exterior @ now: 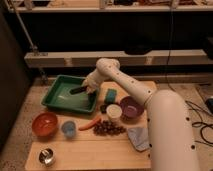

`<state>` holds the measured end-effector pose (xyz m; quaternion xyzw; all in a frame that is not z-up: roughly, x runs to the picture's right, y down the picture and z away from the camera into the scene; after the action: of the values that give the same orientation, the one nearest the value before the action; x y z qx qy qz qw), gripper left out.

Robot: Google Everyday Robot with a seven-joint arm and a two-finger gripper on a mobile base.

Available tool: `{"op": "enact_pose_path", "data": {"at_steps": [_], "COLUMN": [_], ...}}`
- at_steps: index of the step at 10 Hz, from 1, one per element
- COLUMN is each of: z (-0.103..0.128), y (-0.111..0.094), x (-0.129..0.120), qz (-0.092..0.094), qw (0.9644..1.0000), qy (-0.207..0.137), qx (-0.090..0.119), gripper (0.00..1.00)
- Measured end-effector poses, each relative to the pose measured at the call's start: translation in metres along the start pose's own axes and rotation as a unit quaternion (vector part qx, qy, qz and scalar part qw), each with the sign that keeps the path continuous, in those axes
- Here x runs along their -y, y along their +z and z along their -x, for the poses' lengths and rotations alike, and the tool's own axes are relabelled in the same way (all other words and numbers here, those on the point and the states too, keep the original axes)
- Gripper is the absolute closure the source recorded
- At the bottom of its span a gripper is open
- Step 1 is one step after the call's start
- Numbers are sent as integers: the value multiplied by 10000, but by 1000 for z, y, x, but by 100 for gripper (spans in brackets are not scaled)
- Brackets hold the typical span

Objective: Wipe tray with brush

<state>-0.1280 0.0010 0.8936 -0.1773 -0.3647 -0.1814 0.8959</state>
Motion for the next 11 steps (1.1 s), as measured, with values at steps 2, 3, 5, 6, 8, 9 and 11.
{"op": "enact_pose_path", "data": {"at_steps": [2, 3, 5, 6, 8, 9, 11], "z": [43, 65, 124, 145, 174, 185, 183], "y": [8, 16, 45, 59, 82, 96, 114], "x": [-3, -2, 3, 8, 25, 38, 63], "qz": [87, 147, 313, 340, 283, 228, 126], "qw": [9996, 9991, 9966, 9955, 9935, 9922, 9918], "qy": [-166, -254, -463, -551, -783, -928, -1004], "qx": [218, 320, 598, 694, 772, 794, 776], "gripper": [100, 100, 100, 100, 100, 100, 100]}}
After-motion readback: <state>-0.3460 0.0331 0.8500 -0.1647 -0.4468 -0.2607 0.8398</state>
